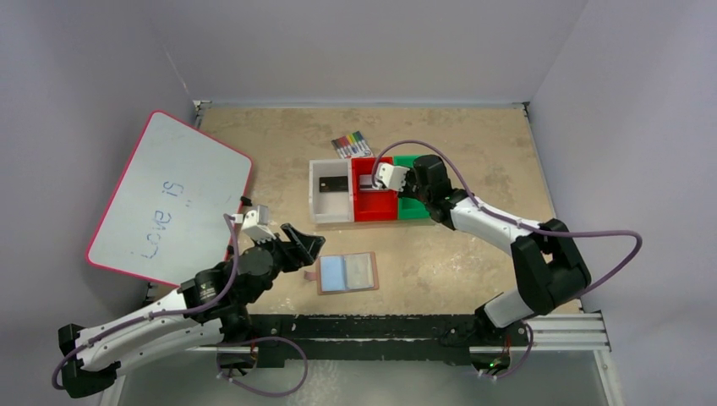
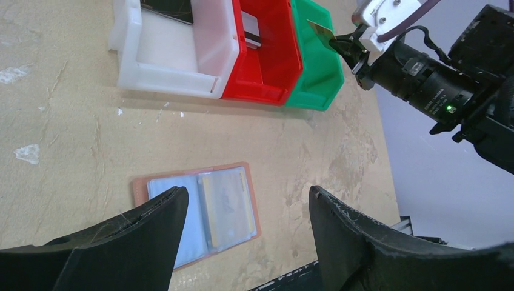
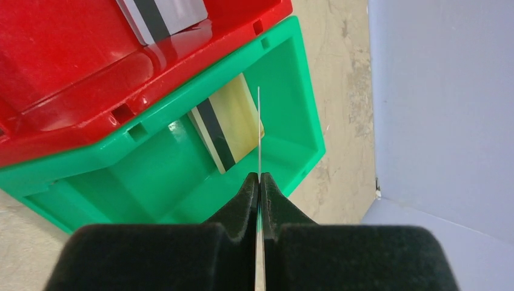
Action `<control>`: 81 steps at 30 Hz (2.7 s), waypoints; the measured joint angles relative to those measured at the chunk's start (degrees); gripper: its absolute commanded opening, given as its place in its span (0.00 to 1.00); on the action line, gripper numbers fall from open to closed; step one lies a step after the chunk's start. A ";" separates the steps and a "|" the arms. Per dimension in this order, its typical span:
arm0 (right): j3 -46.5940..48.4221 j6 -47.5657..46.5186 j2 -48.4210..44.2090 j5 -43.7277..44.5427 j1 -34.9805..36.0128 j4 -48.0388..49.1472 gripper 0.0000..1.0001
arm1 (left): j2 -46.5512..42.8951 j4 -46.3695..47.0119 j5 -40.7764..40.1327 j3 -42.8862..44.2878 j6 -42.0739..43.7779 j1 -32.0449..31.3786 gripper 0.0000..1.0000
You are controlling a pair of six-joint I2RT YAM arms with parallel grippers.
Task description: Take the credit cards out of the card holder
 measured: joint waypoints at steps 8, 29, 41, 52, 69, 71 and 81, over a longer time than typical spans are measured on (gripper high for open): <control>1.36 -2.47 3.32 -1.44 -1.38 0.04 0.00 | -1.07 -1.05 -0.33 0.63 -0.02 0.00 0.72; 5.90 -5.77 12.48 -3.23 -2.75 0.52 0.04 | -4.02 -2.80 -1.27 0.66 -0.17 0.00 0.72; 8.09 -7.45 12.90 -6.21 -3.91 -0.68 0.07 | -4.04 -3.04 -1.44 0.68 -0.44 0.00 0.71; 8.41 -7.56 13.86 -7.56 -4.39 -2.54 0.10 | -4.04 -3.69 -1.49 0.70 -0.68 0.00 0.71; 9.73 -6.45 15.39 -9.75 -5.86 -4.50 0.24 | -4.04 -5.18 -1.66 0.70 -1.68 0.00 0.70; 9.73 -6.45 15.39 -10.36 -6.19 -5.09 0.25 | -4.04 -5.20 -1.66 0.70 -1.68 0.00 0.70; 9.75 -6.43 15.39 -11.78 -6.91 -6.93 0.30 | -4.04 -5.31 -1.64 0.70 -1.77 0.00 0.70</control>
